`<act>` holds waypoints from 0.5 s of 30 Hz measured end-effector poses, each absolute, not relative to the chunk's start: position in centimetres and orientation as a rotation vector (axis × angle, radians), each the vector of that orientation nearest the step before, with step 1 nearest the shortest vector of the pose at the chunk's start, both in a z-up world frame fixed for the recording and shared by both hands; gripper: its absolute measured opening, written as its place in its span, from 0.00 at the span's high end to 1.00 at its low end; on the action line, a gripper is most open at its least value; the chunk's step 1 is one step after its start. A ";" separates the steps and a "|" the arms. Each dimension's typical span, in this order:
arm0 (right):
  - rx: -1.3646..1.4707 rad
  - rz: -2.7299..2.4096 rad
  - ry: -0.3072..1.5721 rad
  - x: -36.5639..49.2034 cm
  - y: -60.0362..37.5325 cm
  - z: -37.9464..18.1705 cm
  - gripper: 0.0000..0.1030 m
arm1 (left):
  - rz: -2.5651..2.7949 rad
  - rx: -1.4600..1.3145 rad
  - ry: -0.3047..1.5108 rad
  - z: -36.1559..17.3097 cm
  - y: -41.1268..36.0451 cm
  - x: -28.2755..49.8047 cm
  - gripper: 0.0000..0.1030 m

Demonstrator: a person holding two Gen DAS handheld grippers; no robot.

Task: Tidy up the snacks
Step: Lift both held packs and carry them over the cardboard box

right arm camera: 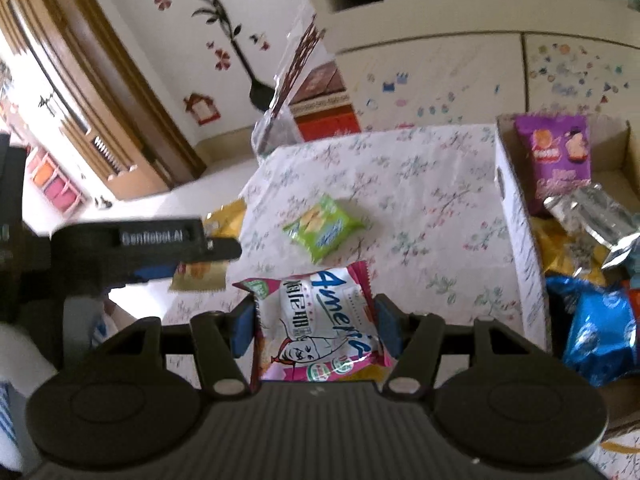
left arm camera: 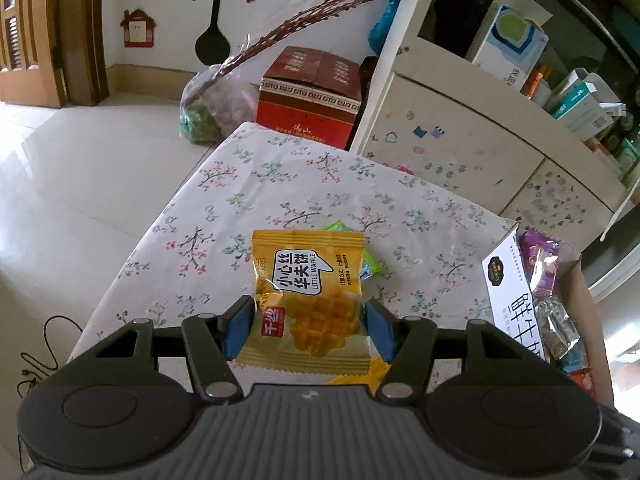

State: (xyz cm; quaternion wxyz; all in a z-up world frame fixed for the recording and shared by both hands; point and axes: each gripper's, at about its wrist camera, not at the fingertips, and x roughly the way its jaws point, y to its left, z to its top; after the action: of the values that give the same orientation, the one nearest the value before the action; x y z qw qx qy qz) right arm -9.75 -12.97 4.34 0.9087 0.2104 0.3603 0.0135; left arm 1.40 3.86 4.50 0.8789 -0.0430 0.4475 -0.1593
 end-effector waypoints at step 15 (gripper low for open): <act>0.470 -0.087 0.612 -10.7 -17.3 7.2 0.40 | -0.354 -0.089 0.911 4.8 1.3 1.2 0.36</act>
State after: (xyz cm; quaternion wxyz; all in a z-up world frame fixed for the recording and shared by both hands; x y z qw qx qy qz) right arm -10.70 -17.34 7.19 0.9256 0.2291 0.2983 -0.0423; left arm 1.22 1.35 4.77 0.8820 -0.0428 0.4374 -0.1700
